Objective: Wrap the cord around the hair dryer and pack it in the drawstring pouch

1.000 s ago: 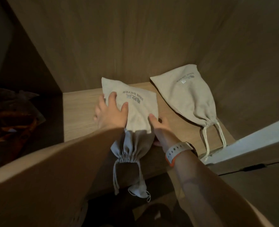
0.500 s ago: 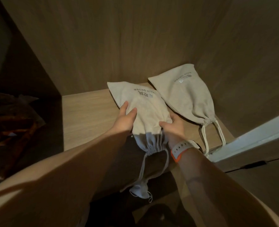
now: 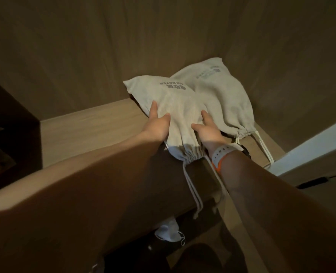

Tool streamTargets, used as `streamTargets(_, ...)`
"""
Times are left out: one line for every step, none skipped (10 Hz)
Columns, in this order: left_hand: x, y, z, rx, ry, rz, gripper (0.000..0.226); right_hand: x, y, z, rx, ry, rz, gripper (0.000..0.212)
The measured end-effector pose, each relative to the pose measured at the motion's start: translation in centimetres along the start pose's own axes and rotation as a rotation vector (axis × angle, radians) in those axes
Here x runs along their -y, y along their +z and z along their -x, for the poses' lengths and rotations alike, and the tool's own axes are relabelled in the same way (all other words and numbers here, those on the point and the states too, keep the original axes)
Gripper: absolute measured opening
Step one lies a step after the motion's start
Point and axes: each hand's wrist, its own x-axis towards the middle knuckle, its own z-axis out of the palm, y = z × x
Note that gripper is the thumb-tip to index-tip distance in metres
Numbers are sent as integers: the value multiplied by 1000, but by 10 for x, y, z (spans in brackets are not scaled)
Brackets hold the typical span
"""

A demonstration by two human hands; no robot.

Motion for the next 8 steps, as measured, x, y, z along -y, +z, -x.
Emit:
streamTargets(0, 2, -2, -46, 38, -29, 62, 0, -4, -1, 52, -19, 33, 71)
streamTargets(-1, 1, 17, -310, 124, -396, 57, 9, -15, 11, -29, -44, 6, 71)
streamTargets(1, 1, 30, -361, 464, -838, 58, 18, -22, 34, -523, -107, 526, 57)
streamTargets(5, 8, 29, -79, 514, -997, 63, 5, -25, 38, -499, -163, 851, 47)
streamTargets(8, 15, 27, 3, 424, -1150, 66, -10, -29, 34, -125, -44, 799, 54)
streamTargets(4, 14, 31, 63, 359, -1187, 68, -12, -29, 42, -38, -24, 753, 60)
streamTargets(-4, 8, 40, 100, 342, -1150, 70, 0, -29, 62, -65, -47, 770, 64)
streamTargets(-11, 2, 57, 135, 392, -1145, 72, 18, -31, 83, -62, -103, 755, 73)
